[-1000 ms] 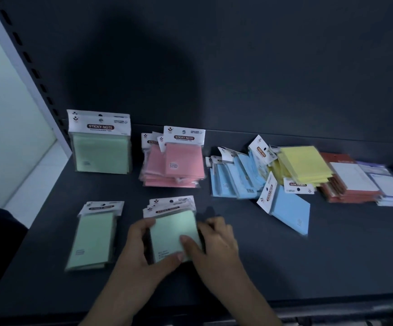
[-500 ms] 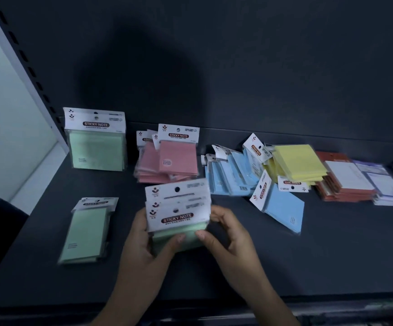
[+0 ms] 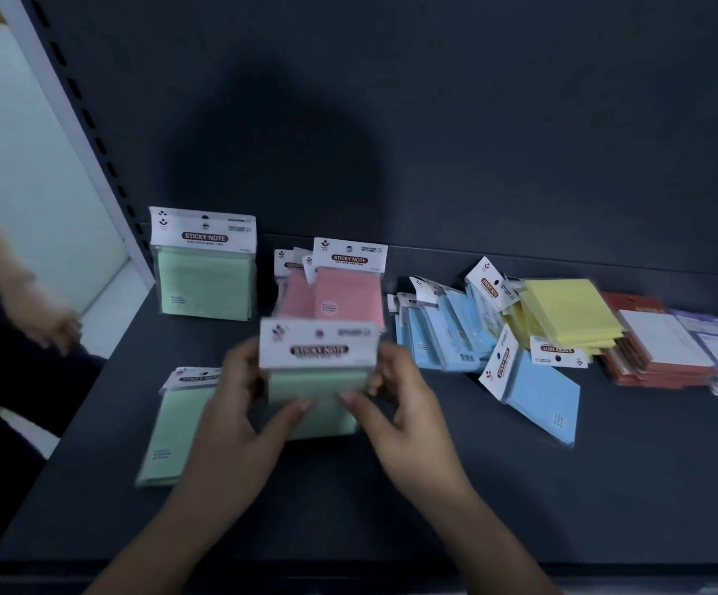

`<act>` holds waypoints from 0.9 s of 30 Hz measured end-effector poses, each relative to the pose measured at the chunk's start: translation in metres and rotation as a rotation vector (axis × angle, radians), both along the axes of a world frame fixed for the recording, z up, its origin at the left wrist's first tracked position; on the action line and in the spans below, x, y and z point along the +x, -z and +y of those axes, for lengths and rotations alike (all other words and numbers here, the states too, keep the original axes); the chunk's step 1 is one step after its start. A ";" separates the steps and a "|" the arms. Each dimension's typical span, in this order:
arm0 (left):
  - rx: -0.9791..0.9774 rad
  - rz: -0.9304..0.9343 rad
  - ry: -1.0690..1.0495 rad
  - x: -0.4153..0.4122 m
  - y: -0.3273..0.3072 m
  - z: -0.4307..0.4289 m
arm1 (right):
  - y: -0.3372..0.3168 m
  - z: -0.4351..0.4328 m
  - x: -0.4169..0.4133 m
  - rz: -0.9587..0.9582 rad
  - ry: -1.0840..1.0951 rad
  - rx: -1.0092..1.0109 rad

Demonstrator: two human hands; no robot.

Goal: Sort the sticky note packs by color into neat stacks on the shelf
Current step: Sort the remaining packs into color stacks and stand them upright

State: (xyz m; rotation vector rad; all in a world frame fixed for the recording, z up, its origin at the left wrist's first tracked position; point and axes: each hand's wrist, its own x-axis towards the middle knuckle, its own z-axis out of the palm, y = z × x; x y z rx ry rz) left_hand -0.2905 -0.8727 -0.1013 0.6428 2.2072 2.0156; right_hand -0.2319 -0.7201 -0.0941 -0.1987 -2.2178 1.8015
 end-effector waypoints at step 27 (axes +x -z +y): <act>-0.403 -0.055 -0.232 -0.155 0.031 -0.063 | 0.005 -0.101 -0.166 -0.294 0.003 0.708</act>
